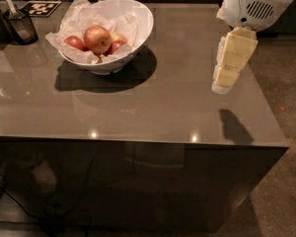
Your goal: Pick apple from white bowl
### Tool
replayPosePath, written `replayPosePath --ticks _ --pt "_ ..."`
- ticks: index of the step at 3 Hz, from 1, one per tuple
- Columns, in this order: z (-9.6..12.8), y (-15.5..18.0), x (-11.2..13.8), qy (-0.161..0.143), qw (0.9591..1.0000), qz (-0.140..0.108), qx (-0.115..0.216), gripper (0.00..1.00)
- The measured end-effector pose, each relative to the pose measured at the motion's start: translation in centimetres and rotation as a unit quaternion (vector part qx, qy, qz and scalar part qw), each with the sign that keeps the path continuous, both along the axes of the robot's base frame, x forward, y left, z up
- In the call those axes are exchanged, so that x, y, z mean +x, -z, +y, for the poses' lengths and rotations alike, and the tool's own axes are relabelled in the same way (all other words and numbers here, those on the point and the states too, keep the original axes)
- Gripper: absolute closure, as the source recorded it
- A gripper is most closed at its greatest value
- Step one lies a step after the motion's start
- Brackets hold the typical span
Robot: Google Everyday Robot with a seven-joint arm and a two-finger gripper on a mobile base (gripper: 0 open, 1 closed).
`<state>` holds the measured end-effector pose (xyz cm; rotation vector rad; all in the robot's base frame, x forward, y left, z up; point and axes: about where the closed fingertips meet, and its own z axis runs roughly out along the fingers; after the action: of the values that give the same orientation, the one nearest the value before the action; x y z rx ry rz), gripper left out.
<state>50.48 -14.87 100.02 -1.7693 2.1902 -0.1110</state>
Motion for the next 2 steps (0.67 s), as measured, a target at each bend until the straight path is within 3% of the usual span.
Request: replayPosePath --ticks 1,2 --pt "2.2 -1.1 3.3 0.01 0.9999 0.0 0.005 0.0" --pt "7.2 -3.5 8.4 -0.001 0.9996 -0.025 0.013 0.0"
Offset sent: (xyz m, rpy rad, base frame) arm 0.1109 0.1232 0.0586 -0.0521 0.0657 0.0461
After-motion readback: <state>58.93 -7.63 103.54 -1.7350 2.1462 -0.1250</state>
